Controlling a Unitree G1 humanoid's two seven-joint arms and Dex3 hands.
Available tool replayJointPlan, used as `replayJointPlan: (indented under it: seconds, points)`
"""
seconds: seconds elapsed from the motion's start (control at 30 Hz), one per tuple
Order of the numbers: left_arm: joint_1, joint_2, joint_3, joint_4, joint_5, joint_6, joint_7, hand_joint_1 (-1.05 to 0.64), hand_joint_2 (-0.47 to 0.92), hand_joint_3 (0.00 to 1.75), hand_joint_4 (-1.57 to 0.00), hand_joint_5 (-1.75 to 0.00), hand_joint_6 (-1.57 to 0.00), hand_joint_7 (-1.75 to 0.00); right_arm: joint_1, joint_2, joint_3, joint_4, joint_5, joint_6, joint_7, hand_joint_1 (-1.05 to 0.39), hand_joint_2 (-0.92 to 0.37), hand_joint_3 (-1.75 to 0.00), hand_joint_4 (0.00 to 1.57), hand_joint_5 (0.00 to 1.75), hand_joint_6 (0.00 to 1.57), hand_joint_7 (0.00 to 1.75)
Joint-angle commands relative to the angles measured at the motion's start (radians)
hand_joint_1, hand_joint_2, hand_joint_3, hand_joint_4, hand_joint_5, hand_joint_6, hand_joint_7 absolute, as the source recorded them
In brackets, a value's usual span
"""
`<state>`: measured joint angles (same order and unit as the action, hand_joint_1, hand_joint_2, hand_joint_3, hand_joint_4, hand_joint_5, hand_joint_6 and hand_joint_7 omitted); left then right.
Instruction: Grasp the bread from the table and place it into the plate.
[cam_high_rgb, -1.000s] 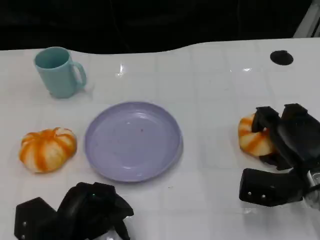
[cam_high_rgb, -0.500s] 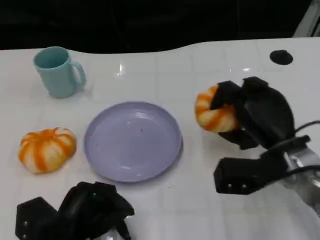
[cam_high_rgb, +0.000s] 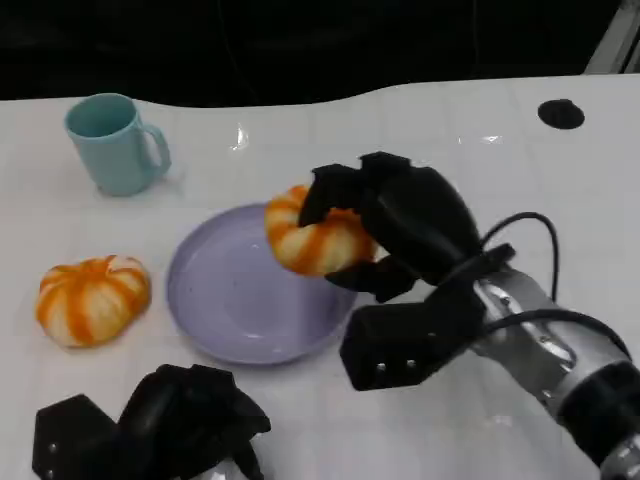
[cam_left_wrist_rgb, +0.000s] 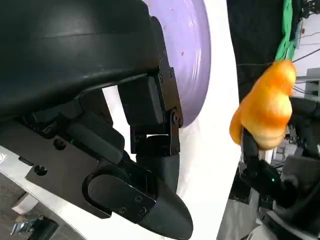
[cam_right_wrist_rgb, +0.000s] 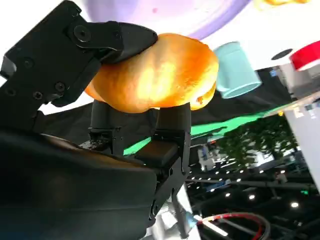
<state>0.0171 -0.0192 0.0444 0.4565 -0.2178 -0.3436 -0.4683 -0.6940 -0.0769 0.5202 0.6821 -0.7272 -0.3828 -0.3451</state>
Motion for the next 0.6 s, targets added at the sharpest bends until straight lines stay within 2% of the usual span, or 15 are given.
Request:
replayJointPlan:
  seconds: [0.03, 0.23, 0.3, 0.33, 0.4, 0.47, 0.5, 0.53, 0.6]
  points:
    - [0.006, 0.008, 0.004, -0.01, -0.006, -0.005, 0.002, -1.05, 0.79, 0.0, -1.5, -0.93, -1.57, -0.48, -0.06, 0.048, 0.022, 0.088, -0.006, -0.024, -0.018, -0.17, -0.4, -1.03, 0.95, 1.75, 0.72, 1.73]
    - [0.006, 0.013, 0.002, -0.01, 0.004, -0.008, 0.007, -1.05, 0.8, 0.01, -1.51, -0.93, -1.57, -0.49, -0.126, 0.123, 0.052, 0.242, -0.03, -0.034, -0.086, -0.21, -0.41, -1.14, 0.98, 1.75, 0.73, 1.73]
    - [0.006, 0.013, 0.003, -0.009, 0.005, -0.01, 0.008, -1.05, 0.8, 0.01, -1.51, -0.93, -1.57, -0.49, -0.139, 0.141, 0.054, 0.282, -0.028, -0.045, -0.103, -0.21, -0.39, -1.16, 1.0, 1.75, 0.76, 1.65]
    - [0.005, 0.013, 0.004, -0.008, 0.005, -0.012, 0.006, -1.05, 0.8, 0.01, -1.51, -0.93, -1.57, -0.49, -0.143, 0.149, 0.052, 0.3, -0.025, -0.052, -0.11, -0.22, -0.4, -1.14, 0.99, 1.75, 0.77, 1.53]
    - [0.005, 0.014, 0.005, -0.005, 0.002, -0.017, 0.001, -1.05, 0.8, 0.01, -1.51, -0.93, -1.57, -0.49, -0.15, 0.162, 0.054, 0.335, -0.025, -0.064, -0.126, -0.22, -0.4, -1.11, 0.99, 1.75, 0.72, 1.68]
    - [0.005, 0.014, 0.005, -0.004, 0.0, -0.019, -0.001, -1.05, 0.8, 0.01, -1.5, -0.93, -1.57, -0.49, -0.156, 0.17, 0.056, 0.359, -0.028, -0.069, -0.136, -0.21, -0.39, -1.1, 0.99, 1.75, 0.71, 1.72]
    - [0.005, 0.013, 0.006, -0.004, -0.001, -0.018, -0.001, -1.05, 0.8, 0.01, -1.5, -0.93, -1.57, -0.49, -0.158, 0.172, 0.057, 0.368, -0.029, -0.069, -0.14, -0.21, -0.42, -0.98, 0.92, 1.75, 0.8, 1.35]
    - [0.007, 0.012, 0.005, -0.005, -0.002, -0.017, -0.001, -1.05, 0.8, 0.01, -1.5, -0.93, -1.57, -0.49, -0.158, 0.173, 0.057, 0.376, -0.03, -0.072, -0.145, -0.22, -0.46, -0.86, 0.87, 1.74, 0.89, 1.05]
    - [0.01, 0.01, 0.005, -0.01, -0.004, -0.012, -0.001, -1.05, 0.79, 0.0, -1.5, -0.93, -1.57, -0.48, -0.159, 0.174, 0.056, 0.387, -0.026, -0.075, -0.136, -0.26, -0.65, -0.5, 0.76, 1.48, 0.98, 0.47]
